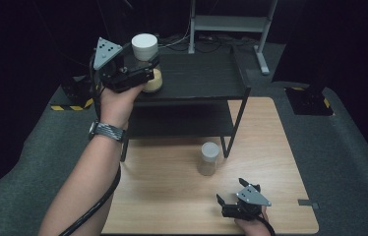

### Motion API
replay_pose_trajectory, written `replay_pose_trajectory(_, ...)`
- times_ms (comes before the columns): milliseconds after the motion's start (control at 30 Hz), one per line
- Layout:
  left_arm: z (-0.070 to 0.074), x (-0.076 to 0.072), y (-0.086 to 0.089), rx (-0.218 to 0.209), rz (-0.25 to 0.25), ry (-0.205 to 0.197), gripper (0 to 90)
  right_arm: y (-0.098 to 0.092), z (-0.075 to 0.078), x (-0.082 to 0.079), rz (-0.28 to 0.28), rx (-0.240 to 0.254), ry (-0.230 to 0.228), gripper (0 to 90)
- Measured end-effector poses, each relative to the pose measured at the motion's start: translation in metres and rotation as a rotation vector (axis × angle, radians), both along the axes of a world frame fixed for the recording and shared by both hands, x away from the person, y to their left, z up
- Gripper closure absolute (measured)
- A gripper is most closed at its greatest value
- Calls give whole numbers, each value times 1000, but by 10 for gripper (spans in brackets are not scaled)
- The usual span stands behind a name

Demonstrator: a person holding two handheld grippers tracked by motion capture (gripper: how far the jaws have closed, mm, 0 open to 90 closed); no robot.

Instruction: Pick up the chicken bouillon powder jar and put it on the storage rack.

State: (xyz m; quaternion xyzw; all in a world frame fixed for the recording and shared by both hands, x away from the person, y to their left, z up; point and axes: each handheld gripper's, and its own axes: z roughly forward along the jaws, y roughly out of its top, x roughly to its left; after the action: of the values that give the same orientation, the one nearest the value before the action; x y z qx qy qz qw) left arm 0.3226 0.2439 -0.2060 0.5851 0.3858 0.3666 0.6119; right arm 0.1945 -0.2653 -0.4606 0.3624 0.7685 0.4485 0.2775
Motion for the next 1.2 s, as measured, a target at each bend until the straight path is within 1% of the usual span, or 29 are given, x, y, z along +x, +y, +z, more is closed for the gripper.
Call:
replay_pose_trajectory(100, 1, -3, 1, 4, 1, 2, 18, 0, 0, 0, 0, -2, -1, 6)
replay_pose_trajectory(133, 1, -4, 2, 6, -2, 3, 5, 0, 0, 0, 1, -3, 0, 6)
replay_pose_trajectory(267, 2, -9, 4, 19, -8, -2, 4, 0, 0, 0, 0, -3, -2, 5)
replay_pose_trajectory(467, 2, -19, 8, 13, -21, 0, 4, 1, 0, 0, 0, -5, -4, 6)
replay_pose_trajectory(567, 2, -26, 9, 25, -22, -1, 4, 1, 0, -1, 0, -5, -5, 6)
replay_pose_trajectory(633, 1, -29, 10, 23, -25, -2, 4, 1, 0, -1, -1, -5, -4, 6)
replay_pose_trajectory(800, -1, -38, 12, 35, -27, -4, 4, 1, 0, -1, 0, -6, -6, 5)
replay_pose_trajectory(1067, -10, -51, 15, 39, -31, -5, 4, 1, -1, -1, -1, -4, -6, 5)
replay_pose_trajectory(1200, -17, -59, 16, 52, -28, -13, 4, 1, 0, -1, 1, -7, -6, 6)
